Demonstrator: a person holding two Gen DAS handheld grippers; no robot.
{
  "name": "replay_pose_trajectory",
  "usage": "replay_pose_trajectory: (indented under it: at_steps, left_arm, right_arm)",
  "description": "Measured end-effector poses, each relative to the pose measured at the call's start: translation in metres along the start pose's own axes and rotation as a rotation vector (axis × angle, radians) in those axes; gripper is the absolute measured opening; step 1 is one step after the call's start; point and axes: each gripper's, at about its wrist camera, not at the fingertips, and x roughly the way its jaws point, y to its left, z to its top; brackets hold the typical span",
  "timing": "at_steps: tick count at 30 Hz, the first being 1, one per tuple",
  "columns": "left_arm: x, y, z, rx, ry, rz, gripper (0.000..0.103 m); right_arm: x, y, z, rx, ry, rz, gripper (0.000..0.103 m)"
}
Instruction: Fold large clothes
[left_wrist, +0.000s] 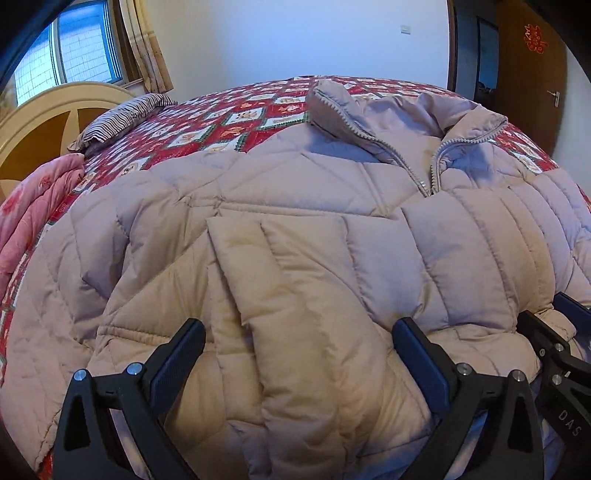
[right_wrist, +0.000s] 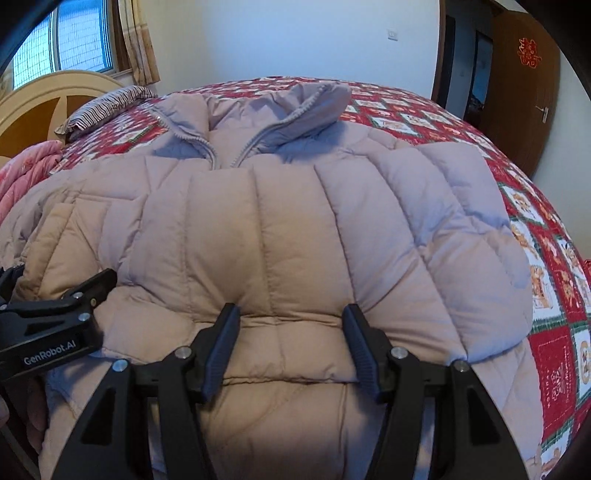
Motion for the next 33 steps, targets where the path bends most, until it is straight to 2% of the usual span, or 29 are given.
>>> replay_pose_trajectory:
  at_steps: [3, 5, 6, 7, 8, 9, 10, 11, 13, 14, 16, 17, 19, 24, 25, 26, 27, 28, 29, 30, 32, 33]
  left_arm:
    - [-0.021, 0.011, 0.004, -0.003, -0.028, 0.011, 0.102]
    - [-0.051, 0.032, 0.006, -0.024, -0.079, 0.042, 0.102]
    - [-0.074, 0.052, 0.004, -0.05, -0.129, 0.04, 0.102]
    - [-0.096, 0.076, -0.002, -0.073, -0.176, 0.044, 0.102]
    - [-0.11, 0.097, -0.009, -0.083, -0.197, 0.071, 0.102]
    - [-0.12, 0.117, -0.018, -0.089, -0.207, 0.105, 0.102]
    - [-0.128, 0.144, -0.031, -0.101, -0.205, 0.15, 0.102]
    - [-0.131, 0.162, -0.04, -0.114, -0.197, 0.178, 0.102]
    - [-0.137, 0.226, -0.073, -0.195, -0.159, 0.285, 0.102]
    - [-0.138, 0.244, -0.084, -0.224, -0.146, 0.323, 0.102]
    - [-0.144, 0.303, -0.123, -0.361, -0.112, 0.441, 0.102]
    - [-0.144, 0.317, -0.134, -0.401, -0.098, 0.444, 0.102]
    - [-0.143, 0.347, -0.163, -0.501, -0.042, 0.395, 0.102]
    - [-0.123, 0.347, -0.183, -0.589, 0.014, 0.196, 0.1]
    - [-0.119, 0.343, -0.183, -0.587, 0.016, 0.163, 0.083]
    - [-0.112, 0.334, -0.179, -0.56, 0.028, 0.188, 0.076]
    - [-0.11, 0.329, -0.177, -0.535, 0.027, 0.22, 0.061]
    - [-0.111, 0.325, -0.175, -0.522, 0.014, 0.214, 0.021]
    - [-0.114, 0.325, -0.173, -0.516, 0.006, 0.174, 0.011]
    - [-0.118, 0.324, -0.169, -0.518, 0.005, 0.151, 0.01]
    - [-0.13, 0.327, -0.162, -0.503, -0.022, 0.185, 0.009]
    - [-0.142, 0.326, -0.155, -0.488, -0.061, 0.202, 0.009]
  right_arm:
    - [-0.001, 0.0, 0.001, -0.007, 0.007, 0.0, 0.063]
    - [-0.01, -0.006, 0.003, 0.006, 0.007, 0.028, 0.065]
    - [-0.02, -0.009, 0.004, 0.01, -0.003, 0.014, 0.068]
    - [-0.034, -0.012, 0.002, 0.018, -0.032, -0.003, 0.071]
    - [-0.052, -0.015, -0.002, 0.03, -0.077, -0.002, 0.083]
    - [-0.065, -0.017, -0.007, 0.039, -0.107, 0.01, 0.096]
    - [-0.076, -0.019, -0.012, 0.042, -0.123, 0.018, 0.1]
    - [-0.088, -0.021, -0.02, 0.033, -0.132, 0.026, 0.1]
    - [-0.1, -0.021, -0.033, 0.001, -0.129, 0.036, 0.1]
    - [-0.107, -0.019, -0.042, -0.022, -0.128, 0.035, 0.1]
    - [-0.115, -0.016, -0.053, -0.049, -0.137, 0.031, 0.1]
    - [-0.119, -0.013, -0.06, -0.064, -0.145, 0.032, 0.1]
    - [-0.125, -0.007, -0.067, -0.083, -0.158, 0.035, 0.1]
    - [-0.139, 0.017, -0.076, -0.135, -0.189, 0.05, 0.1]
    - [-0.143, 0.022, -0.077, -0.146, -0.196, 0.053, 0.1]
    - [-0.146, 0.025, -0.078, -0.157, -0.205, 0.054, 0.1]
    - [-0.152, 0.03, -0.078, -0.173, -0.22, 0.052, 0.1]
    - [-0.159, 0.033, -0.079, -0.189, -0.24, 0.048, 0.1]
    - [-0.166, 0.035, -0.08, -0.202, -0.258, 0.042, 0.1]
    - [-0.172, 0.037, -0.082, -0.211, -0.276, 0.036, 0.1]
    - [-0.181, 0.036, -0.083, -0.219, -0.308, 0.025, 0.1]
    - [-0.184, 0.034, -0.083, -0.219, -0.316, 0.013, 0.1]
